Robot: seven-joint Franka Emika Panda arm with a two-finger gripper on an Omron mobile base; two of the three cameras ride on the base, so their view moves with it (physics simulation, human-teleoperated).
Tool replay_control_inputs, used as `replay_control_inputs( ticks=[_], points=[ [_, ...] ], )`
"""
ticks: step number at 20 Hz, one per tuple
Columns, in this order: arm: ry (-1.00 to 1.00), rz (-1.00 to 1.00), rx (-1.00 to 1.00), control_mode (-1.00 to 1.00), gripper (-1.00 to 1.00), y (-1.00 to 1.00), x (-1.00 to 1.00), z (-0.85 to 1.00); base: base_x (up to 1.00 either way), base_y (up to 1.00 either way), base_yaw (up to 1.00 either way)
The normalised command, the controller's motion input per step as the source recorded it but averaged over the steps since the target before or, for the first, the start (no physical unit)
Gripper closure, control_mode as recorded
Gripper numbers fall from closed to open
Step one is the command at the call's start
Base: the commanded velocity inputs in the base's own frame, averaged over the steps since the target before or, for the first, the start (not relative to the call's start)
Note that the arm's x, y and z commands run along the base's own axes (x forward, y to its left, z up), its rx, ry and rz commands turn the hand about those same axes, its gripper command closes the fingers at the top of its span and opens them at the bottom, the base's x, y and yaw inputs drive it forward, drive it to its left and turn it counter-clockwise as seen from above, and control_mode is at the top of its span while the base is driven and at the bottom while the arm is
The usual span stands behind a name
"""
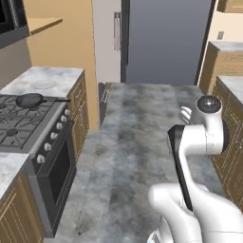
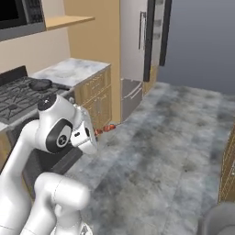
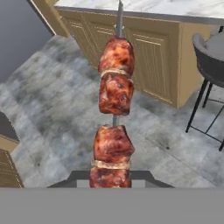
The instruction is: Place the cold items (lemon and squash) from the fridge in one tupperware on the dining counter. Place the warm items (hot dog and kebab skewer) in the stove area in another tupperware.
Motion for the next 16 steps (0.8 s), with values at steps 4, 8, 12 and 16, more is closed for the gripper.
replay_control_inputs(
  ticks=[4, 8, 12, 16],
  points=[
    [0.0, 0.0, 0.0, 1.0, 1.0, 0.0, 0.0, 0.0, -1.0, -0.55, -0.2],
    [0.0, 0.0, 0.0, 1.0, 1.0, 0.0, 0.0, 0.0, -1.0, -0.39, -0.13],
    [0.0, 0.0, 0.0, 1.0, 1.0, 0.0, 0.0, 0.0, -1.0, -0.28, -0.09],
    [0.0, 0.0, 0.0, 1.0, 1.0, 0.0, 0.0, 0.0, -1.0, -0.38, -0.07]
  ],
)
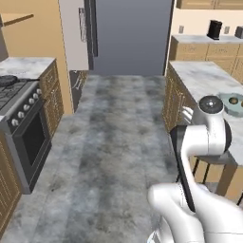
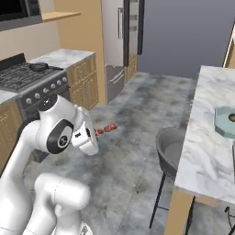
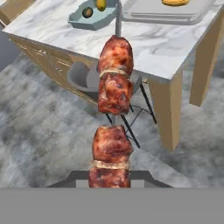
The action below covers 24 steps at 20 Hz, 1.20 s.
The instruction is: Place the cold items (lemon and squash) from the fridge in one tupperware on the dining counter. Place the warm items (hot dog and kebab skewer) in the stove area in another tupperware.
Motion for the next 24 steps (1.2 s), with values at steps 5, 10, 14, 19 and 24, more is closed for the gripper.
replay_control_inputs(
  ticks=[5, 10, 14, 19, 24],
  points=[
    [0.0, 0.0, 0.0, 1.0, 1.0, 0.0, 0.0, 0.0, -0.75, -0.74, -0.03],
    [0.0, 0.0, 0.0, 1.0, 1.0, 0.0, 0.0, 0.0, -0.02, -0.99, 0.0],
    [0.0, 0.0, 0.0, 1.0, 1.0, 0.0, 0.0, 0.0, 0.13, -0.99, 0.09],
    [0.0, 0.0, 0.0, 1.0, 1.0, 0.0, 0.0, 0.0, 0.46, -0.8, 0.23],
    [0.0, 0.0, 0.0, 1.0, 1.0, 0.0, 0.0, 0.0, 0.64, -0.76, 0.14]
  ],
)
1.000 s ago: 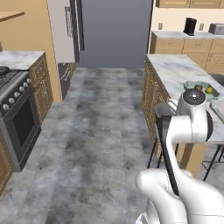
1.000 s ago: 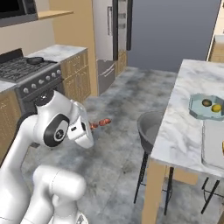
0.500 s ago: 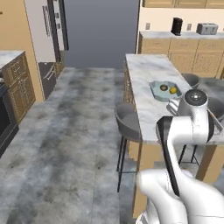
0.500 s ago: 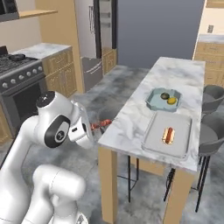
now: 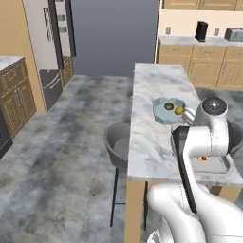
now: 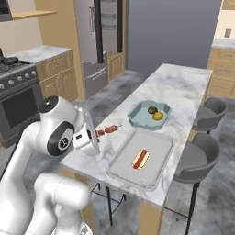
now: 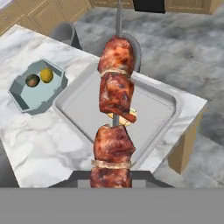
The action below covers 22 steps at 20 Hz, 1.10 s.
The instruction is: Place the cold items (lemon and squash) from the fridge in one tupperware on the dining counter. Place the warm items (hot dog and kebab skewer) in the stove area in another tupperware.
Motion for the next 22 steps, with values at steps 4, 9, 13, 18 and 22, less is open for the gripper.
replay_control_inputs(
  ticks=[4, 9, 13, 18, 22],
  points=[
    [0.0, 0.0, 0.0, 1.0, 1.0, 0.0, 0.0, 0.0, 0.62, -0.79, 0.0],
    [0.0, 0.0, 0.0, 1.0, 1.0, 0.0, 0.0, 0.0, 0.58, -0.41, -0.28],
    [0.0, 0.0, 0.0, 1.0, 1.0, 0.0, 0.0, 0.0, 0.73, -0.26, -0.4],
    [0.18, 0.02, 0.03, -1.0, 1.0, -0.46, 0.59, -0.16, 0.15, -0.06, -0.05],
    [0.29, 0.4, -0.02, -1.0, 1.0, -0.39, 0.62, -0.44, 0.0, 0.0, 0.0]
  ],
)
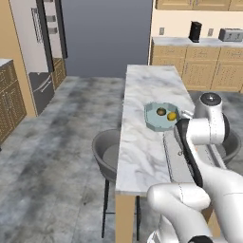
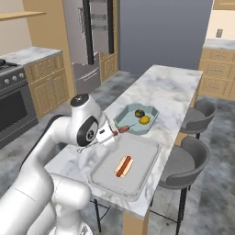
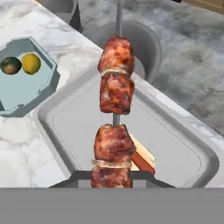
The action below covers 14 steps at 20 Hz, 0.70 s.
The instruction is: Place the cold items (lemon and squash) from the fridge in one tupperware on the dining counter. Place the warm items (hot dog and kebab skewer) in the stove area in another tupperware.
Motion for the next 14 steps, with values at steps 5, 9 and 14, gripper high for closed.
replay_control_inputs(
  ticks=[5, 9, 14],
  points=[
    [0.18, 0.6, -0.13, -1.0, 1.0, -0.06, 0.36, -0.52, 0.0, 0.0, 0.0],
    [0.12, 0.55, -0.13, -1.0, 1.0, 0.0, 0.1, -0.54, 0.0, 0.0, 0.0],
    [0.11, 0.27, -0.07, -1.0, 1.0, 0.0, 0.07, -0.54, 0.0, 0.0, 0.0]
  ],
)
